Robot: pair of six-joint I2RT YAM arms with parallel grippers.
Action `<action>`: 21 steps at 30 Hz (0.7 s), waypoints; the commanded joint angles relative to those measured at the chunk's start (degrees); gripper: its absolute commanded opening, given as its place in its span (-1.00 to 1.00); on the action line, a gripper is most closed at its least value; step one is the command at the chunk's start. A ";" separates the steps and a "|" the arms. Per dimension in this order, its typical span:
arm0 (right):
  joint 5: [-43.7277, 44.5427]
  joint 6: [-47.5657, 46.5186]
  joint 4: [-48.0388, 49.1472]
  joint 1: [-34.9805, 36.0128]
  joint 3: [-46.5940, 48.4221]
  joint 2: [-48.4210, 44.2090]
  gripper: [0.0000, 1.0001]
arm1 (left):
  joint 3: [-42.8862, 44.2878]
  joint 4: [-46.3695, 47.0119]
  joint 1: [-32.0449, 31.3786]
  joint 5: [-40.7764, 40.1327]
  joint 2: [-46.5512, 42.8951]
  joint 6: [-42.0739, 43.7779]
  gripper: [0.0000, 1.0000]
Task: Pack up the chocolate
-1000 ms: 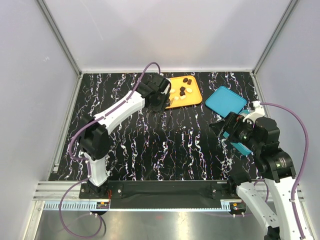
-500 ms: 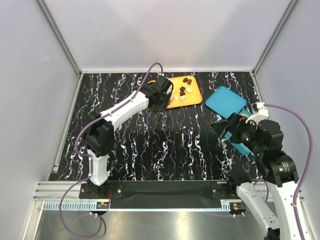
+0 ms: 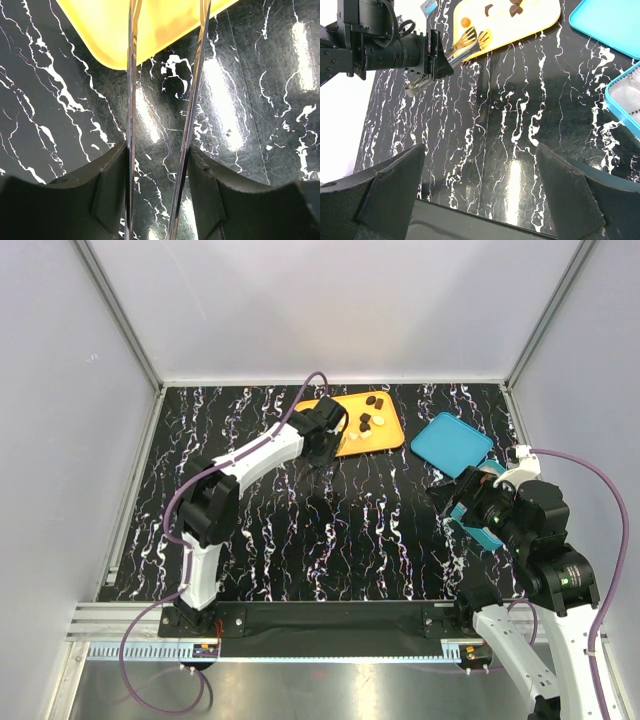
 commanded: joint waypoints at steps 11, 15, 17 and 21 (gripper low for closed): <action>2.08 -2.06 0.37 0.26 2.48 -0.28 0.99 | 4.69 1.31 0.43 -0.58 1.66 0.76 -0.03; 2.25 -2.33 0.46 0.26 2.65 0.16 1.00 | 4.34 1.22 0.43 -0.32 1.22 0.93 -0.09; 2.25 -2.33 0.55 0.26 2.83 0.16 0.99 | 4.51 1.05 0.43 -0.41 1.13 1.20 -0.13; 2.25 -2.07 0.20 0.26 3.53 -0.02 0.99 | 4.86 0.79 0.43 -0.58 0.78 1.37 -0.21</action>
